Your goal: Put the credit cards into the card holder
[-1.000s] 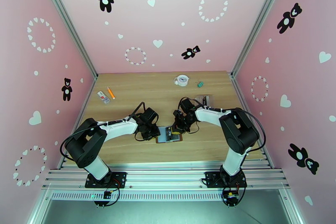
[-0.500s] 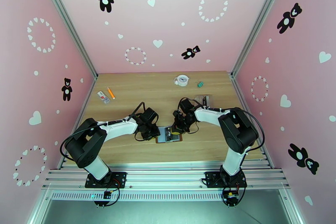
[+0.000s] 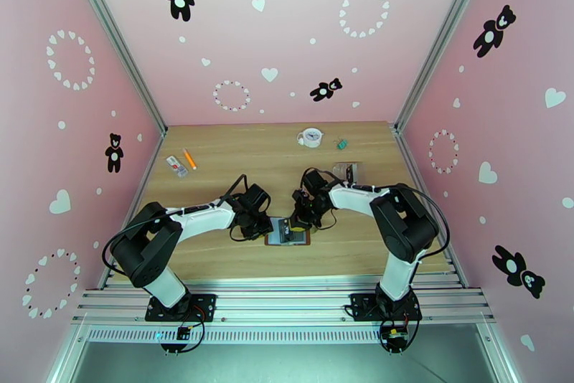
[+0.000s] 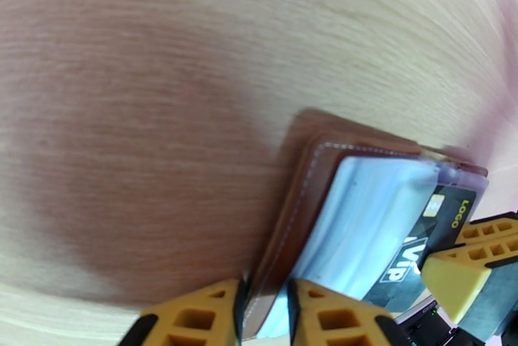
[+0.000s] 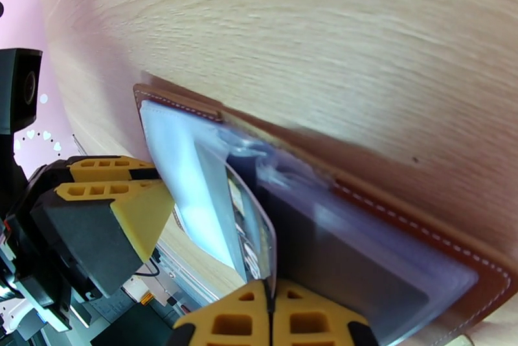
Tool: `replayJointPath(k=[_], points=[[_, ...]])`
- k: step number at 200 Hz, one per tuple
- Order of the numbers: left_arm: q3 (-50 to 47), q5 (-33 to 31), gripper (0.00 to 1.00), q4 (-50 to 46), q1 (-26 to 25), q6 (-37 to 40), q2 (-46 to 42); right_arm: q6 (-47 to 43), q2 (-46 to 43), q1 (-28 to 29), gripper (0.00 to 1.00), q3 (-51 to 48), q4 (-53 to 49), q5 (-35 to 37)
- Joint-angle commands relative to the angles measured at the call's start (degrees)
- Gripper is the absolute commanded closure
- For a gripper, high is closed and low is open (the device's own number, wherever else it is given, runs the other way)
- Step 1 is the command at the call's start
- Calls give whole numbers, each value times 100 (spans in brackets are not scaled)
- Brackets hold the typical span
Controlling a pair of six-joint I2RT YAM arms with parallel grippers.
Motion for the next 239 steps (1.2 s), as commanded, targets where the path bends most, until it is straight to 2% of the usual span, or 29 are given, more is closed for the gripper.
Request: replayJointPath(k=[1, 17, 53, 78, 167, 239], points=[[-85, -77, 75, -96, -36, -36, -24, 107, 189, 169, 89, 36, -276, 330], [-76, -90, 75, -104, -36, -35, -27, 43, 137, 186, 85, 141, -499, 459], [-76, -135, 75, -164, -44, -74, 2, -76, -83, 190, 68, 387, -972, 810], [-102, -162, 75, -195, -42, -96, -39, -10, -173, 189, 63, 417, -1108, 869], [-173, -73, 75, -155, -64, -106, -28, 243, -19, 295, 62, 465, -1355, 986], [-168, 77, 79, -27, -123, -97, 5, 541, 249, 513, 66, 760, -1488, 1217]])
